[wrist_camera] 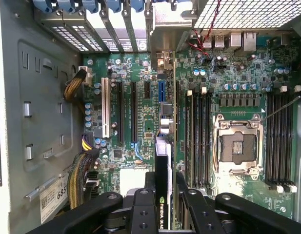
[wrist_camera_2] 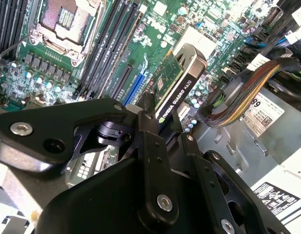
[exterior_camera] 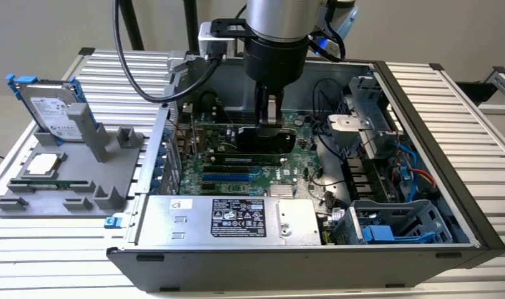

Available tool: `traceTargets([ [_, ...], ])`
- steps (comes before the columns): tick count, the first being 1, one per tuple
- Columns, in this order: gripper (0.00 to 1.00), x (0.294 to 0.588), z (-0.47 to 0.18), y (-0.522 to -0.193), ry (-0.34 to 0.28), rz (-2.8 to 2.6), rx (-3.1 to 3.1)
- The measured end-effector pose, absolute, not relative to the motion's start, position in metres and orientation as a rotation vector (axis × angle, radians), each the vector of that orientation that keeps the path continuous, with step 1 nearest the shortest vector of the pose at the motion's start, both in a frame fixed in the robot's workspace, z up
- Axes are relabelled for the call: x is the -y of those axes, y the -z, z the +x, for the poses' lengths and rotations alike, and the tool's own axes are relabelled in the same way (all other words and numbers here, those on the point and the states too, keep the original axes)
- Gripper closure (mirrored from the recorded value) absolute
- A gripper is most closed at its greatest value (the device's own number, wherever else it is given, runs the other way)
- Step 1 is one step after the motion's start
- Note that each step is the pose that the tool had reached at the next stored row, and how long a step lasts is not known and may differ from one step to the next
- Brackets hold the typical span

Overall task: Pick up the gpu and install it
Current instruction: 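Insert the gpu into the slot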

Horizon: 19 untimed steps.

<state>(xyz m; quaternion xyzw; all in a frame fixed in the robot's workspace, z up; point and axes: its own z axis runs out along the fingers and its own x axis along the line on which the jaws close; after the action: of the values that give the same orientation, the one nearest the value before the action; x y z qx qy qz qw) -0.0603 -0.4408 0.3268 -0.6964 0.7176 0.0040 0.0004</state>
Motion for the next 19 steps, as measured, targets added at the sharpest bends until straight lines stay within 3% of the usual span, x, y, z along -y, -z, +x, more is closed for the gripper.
traceTargets([
  [19, 1.0, 0.4408, -0.0603, -0.3228, -0.013, -2.187, -2.254],
])
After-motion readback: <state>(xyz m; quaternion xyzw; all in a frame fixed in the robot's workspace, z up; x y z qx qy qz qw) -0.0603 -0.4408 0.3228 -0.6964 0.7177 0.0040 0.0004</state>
